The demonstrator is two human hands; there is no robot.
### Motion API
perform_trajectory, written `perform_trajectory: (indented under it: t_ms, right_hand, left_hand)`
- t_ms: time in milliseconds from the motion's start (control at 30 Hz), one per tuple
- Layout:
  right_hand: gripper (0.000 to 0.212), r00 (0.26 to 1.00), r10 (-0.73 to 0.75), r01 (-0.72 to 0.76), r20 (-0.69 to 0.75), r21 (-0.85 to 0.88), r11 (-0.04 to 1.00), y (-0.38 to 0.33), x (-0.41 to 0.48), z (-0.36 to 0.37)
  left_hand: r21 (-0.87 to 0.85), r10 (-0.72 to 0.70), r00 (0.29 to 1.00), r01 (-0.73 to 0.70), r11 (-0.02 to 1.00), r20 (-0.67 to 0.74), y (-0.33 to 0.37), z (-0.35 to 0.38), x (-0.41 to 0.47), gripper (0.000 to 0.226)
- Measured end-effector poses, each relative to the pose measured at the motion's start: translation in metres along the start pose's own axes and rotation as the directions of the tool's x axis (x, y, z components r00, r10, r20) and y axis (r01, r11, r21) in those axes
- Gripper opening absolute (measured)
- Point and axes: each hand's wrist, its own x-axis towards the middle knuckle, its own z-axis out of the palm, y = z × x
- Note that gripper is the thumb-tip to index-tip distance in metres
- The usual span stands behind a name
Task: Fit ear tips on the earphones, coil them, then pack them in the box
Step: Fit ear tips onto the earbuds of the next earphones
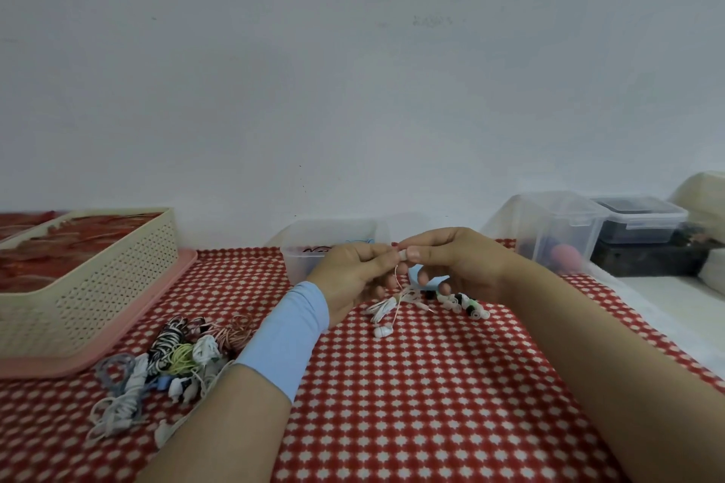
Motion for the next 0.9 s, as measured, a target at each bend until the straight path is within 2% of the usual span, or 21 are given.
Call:
perform_trajectory:
  t_ms: [200, 567, 767, 900]
  right_hand:
    - [0.02, 0.993, 0.035, -0.043, 0.114, 0.068, 0.997, 0.001, -0.002, 0.0]
    - [0.014, 0.997, 0.002, 0.001, 0.076, -0.042, 0.999, 0.0, -0.001, -0.003]
    - [0.012, 0.998, -0.063, 0.066, 0.021, -0.227, 0.972, -0.001, 0.0, -0.001]
    - [0.015, 0.998, -0.046, 0.062, 0.049, -0.415, 0.908, -0.005, -0.002, -0.002]
  left_hand:
    - [-0.001, -0.021, 0.999, 0.022, 1.0, 0.044, 0.003, -0.005, -0.002, 0.019]
    - [0.04, -0.008, 0.999, 0.007, 0.999, 0.037, 0.002, -0.007, -0.002, 0.012]
    - [0.133, -0.045, 0.997, 0.037, 0.99, 0.057, 0.004, -0.013, -0.003, 0.013]
    - [0.361, 0.003, 1.0, 0.0, 0.933, -0.008, 0.011, -0.016, -0.005, 0.015]
